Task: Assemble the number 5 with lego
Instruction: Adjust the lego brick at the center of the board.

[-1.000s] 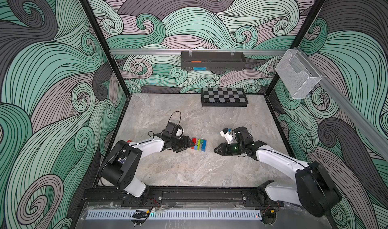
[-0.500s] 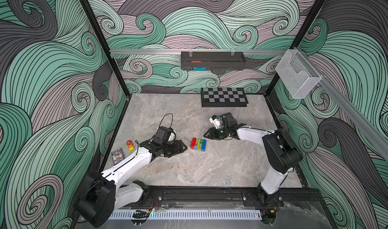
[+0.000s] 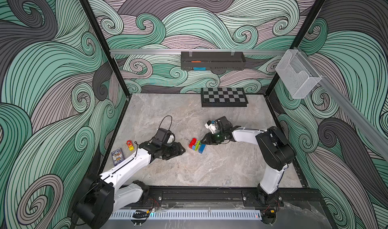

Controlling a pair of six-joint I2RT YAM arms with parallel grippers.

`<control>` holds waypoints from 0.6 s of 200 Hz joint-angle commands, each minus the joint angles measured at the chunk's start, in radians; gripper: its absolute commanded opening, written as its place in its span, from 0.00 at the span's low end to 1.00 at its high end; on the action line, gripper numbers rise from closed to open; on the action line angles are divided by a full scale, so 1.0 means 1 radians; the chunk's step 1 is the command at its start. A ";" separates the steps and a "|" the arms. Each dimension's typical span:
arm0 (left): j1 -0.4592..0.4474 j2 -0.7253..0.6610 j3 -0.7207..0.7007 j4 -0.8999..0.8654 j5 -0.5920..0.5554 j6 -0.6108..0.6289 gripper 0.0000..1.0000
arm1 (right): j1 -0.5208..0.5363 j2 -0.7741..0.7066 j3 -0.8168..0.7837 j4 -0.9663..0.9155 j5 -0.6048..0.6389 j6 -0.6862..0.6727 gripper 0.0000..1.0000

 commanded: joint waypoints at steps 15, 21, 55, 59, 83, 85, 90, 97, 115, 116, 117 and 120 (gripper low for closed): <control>0.005 0.012 0.011 -0.009 -0.018 0.007 0.67 | 0.041 -0.088 -0.073 0.014 -0.037 0.005 0.40; 0.004 0.012 0.012 -0.010 -0.019 0.008 0.67 | 0.050 -0.097 -0.082 0.015 -0.037 0.010 0.41; 0.006 0.007 0.018 -0.025 -0.031 0.012 0.67 | 0.119 -0.119 -0.112 0.055 -0.043 0.057 0.41; 0.006 0.006 0.018 -0.028 -0.033 0.012 0.67 | 0.129 -0.119 -0.113 0.056 -0.043 0.060 0.41; 0.007 -0.002 0.028 -0.039 -0.042 0.012 0.67 | 0.164 -0.123 -0.109 0.056 -0.039 0.072 0.41; 0.007 -0.002 0.030 -0.040 -0.042 0.012 0.67 | 0.164 -0.124 -0.109 0.055 -0.038 0.073 0.41; 0.006 -0.003 0.033 -0.044 -0.045 0.012 0.67 | 0.164 -0.128 -0.109 0.049 -0.034 0.072 0.42; 0.007 -0.003 0.040 -0.054 -0.052 0.012 0.67 | 0.165 -0.139 -0.109 0.039 -0.024 0.066 0.42; 0.009 -0.006 0.074 -0.101 -0.083 0.016 0.68 | 0.148 -0.180 -0.099 -0.019 -0.001 0.037 0.43; 0.010 -0.005 0.077 -0.105 -0.085 0.016 0.68 | 0.146 -0.183 -0.098 -0.022 -0.001 0.035 0.43; 0.011 -0.005 0.080 -0.109 -0.089 0.017 0.68 | 0.144 -0.186 -0.098 -0.024 -0.001 0.035 0.43; 0.010 -0.005 0.090 -0.122 -0.099 0.022 0.68 | 0.138 -0.194 -0.096 -0.033 -0.001 0.032 0.44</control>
